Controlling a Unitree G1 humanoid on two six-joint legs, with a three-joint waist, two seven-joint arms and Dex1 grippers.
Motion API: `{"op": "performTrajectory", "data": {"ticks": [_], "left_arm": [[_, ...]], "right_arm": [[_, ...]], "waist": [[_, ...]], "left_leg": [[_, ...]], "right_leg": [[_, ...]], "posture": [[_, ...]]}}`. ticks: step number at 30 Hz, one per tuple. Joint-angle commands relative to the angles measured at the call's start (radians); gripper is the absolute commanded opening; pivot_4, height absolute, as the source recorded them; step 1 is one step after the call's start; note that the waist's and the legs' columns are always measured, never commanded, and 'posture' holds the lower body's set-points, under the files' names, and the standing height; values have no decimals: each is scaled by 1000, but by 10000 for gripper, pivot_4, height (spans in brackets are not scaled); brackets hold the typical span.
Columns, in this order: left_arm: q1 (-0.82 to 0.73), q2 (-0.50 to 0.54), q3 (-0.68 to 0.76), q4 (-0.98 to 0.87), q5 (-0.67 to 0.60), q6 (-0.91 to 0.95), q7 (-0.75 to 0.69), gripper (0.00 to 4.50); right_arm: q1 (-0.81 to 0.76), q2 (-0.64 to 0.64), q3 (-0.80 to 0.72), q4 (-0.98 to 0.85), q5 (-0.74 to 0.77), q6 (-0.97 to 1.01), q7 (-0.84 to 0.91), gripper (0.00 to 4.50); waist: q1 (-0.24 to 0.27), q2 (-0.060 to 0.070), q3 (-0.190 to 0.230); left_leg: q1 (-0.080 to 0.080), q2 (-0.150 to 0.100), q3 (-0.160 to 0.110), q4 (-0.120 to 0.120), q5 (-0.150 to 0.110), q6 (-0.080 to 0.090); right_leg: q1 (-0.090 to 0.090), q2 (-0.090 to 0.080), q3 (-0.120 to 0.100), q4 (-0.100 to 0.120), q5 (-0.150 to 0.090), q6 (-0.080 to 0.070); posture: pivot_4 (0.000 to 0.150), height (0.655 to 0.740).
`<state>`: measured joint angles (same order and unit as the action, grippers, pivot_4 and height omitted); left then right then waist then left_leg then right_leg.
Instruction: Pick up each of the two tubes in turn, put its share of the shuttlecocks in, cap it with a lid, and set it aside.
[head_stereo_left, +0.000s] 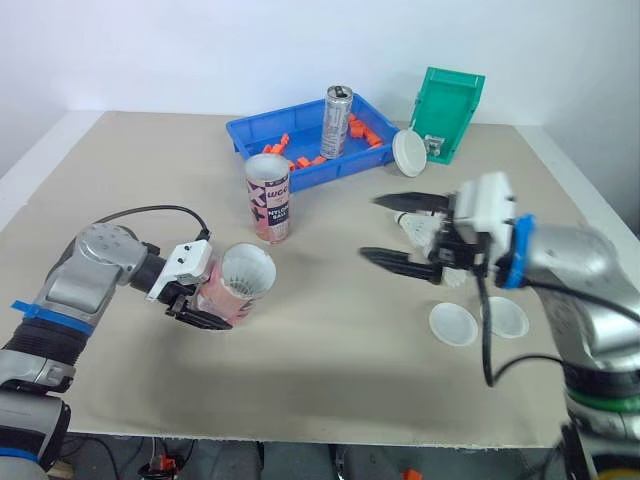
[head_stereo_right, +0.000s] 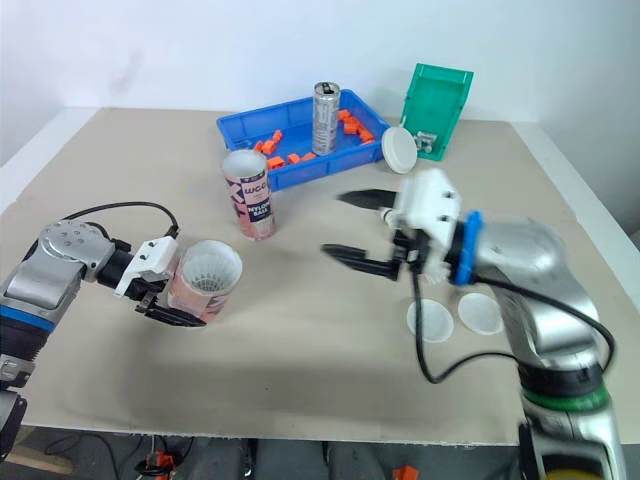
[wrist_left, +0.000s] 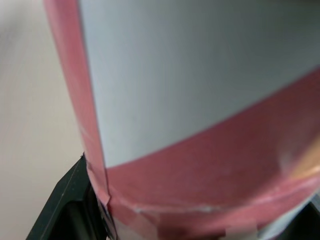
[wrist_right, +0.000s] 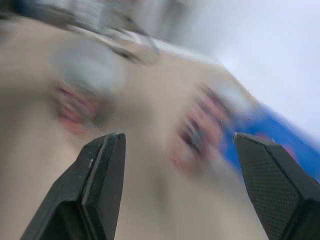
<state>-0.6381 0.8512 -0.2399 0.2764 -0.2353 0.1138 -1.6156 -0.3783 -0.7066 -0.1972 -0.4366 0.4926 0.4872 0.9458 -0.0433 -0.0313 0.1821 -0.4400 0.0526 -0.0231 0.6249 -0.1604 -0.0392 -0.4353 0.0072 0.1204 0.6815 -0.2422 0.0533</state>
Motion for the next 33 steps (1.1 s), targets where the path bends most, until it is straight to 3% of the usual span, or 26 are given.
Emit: {"op": "performTrajectory", "data": {"ticks": [1, 6, 10, 17, 33], "left_arm": [[-12, 7, 12, 0, -9, -14, 1, 30556], [-42, -6, -18, 40, -8, -37, 1, 30556], [-60, -18, -34, 57, -15, -46, 1, 30556], [-50, -18, -39, 44, -20, -46, 1, 30556], [-28, -11, -12, 15, -17, -32, 1, 30556]], "right_arm": [[172, -10, -205, -142, 86, 90, -91, 37007], [447, -24, -329, -151, 102, 96, -59, 37007], [515, -12, -309, -76, 57, 53, -74, 37007], [408, 9, -187, 127, -49, -12, -160, 37007], [160, 50, 2, 440, -156, -129, -179, 37007]], "waist": [[-1, 0, 0], [-7, 0, 0], [-7, 0, 0], [-11, 0, 0], [-9, 0, 0]], "left_leg": [[0, 0, 0, 0, 0, 0], [2, 0, -1, 0, 0, 0], [3, 0, 0, 3, 0, 1], [2, 0, 4, 10, 1, 1], [1, 0, 4, 8, 1, 1]], "right_leg": [[0, 0, 0, 0, 1, 1], [2, 1, 0, 0, 0, -1], [3, 1, 1, 0, 2, -1], [3, 0, 6, 0, 7, 1], [1, 1, 7, 0, 5, 2]], "posture": [[1500, 7400], [1500, 7400], [1500, 7400], [1500, 7400], [1500, 7400]]}}
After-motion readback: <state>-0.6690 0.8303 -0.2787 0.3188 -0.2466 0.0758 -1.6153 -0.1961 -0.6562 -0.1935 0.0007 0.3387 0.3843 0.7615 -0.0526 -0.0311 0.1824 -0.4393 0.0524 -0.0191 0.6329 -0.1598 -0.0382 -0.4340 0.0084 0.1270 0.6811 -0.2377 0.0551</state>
